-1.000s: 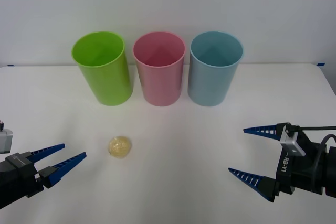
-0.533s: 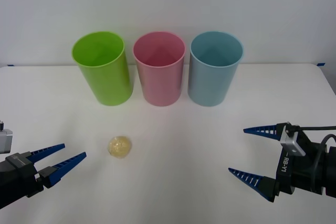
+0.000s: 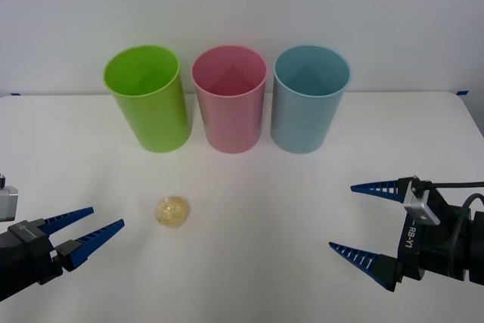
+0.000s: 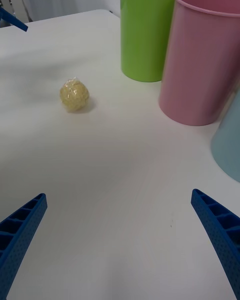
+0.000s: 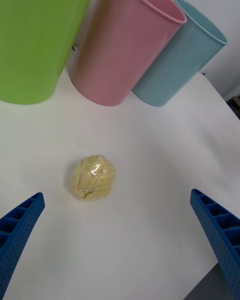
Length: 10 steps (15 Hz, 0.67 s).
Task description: Put cans in the blue bin and PET bottles in the pink bin and trash in the green bin.
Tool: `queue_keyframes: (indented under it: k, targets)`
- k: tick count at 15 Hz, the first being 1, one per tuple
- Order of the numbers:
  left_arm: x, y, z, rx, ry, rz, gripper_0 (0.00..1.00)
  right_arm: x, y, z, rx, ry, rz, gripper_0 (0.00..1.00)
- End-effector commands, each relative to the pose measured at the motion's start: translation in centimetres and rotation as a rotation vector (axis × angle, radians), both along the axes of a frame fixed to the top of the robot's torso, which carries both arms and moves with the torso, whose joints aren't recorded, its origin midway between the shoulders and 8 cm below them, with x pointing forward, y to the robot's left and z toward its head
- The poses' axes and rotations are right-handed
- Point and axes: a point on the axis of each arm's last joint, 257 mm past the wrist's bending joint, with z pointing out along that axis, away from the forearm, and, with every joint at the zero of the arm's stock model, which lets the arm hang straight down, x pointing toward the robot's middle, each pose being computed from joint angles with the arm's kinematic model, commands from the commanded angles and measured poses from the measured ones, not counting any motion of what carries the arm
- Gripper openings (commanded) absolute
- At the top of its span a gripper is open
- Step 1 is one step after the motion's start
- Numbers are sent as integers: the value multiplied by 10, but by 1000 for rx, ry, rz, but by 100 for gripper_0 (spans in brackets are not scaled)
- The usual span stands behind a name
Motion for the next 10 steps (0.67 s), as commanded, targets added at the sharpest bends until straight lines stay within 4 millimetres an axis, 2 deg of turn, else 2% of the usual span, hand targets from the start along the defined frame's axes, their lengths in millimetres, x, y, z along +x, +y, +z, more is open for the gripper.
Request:
queue_keyframes:
  k: [1, 10]
  targets:
    - [0, 0, 0, 0, 0, 0, 100, 0, 0, 0, 0, 0, 0, 100]
    - [0, 0, 0, 0, 0, 0, 100, 0, 0, 0, 0, 0, 0, 100]
